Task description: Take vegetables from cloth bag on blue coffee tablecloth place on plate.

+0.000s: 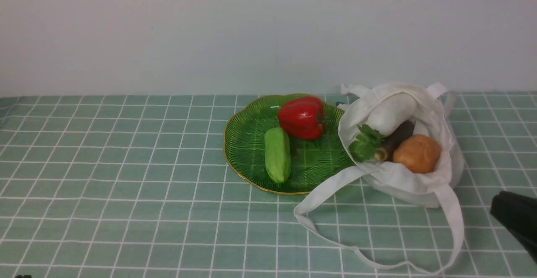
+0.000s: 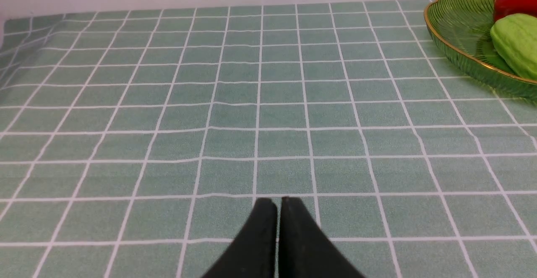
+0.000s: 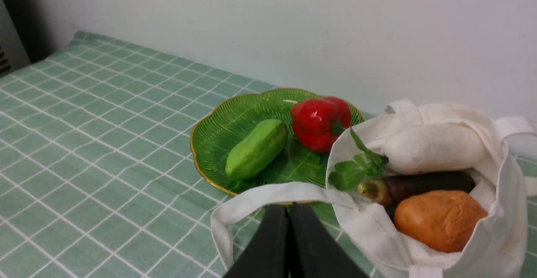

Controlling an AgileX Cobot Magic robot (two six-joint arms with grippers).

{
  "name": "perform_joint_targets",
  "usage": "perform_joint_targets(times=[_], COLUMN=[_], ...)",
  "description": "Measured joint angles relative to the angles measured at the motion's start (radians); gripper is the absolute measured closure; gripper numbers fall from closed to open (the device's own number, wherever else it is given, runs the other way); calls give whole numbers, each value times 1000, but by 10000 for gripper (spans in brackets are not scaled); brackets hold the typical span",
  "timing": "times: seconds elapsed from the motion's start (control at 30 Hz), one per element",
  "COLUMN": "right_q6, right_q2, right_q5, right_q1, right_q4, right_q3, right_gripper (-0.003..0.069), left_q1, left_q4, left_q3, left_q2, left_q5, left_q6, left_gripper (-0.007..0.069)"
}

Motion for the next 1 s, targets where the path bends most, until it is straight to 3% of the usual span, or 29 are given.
perform_joint_targets(times=[1.0], right_q6=[0], right_q2=[-42], right_q5=[40], right_q1=[-10], right_q4=[-23], right_q3=[0], right_gripper=[673], left_q1=[0], left_q4=[0], left_q3=[0], left_q2=[0], left_q5=[0], left_q6=[0], left_gripper=[632])
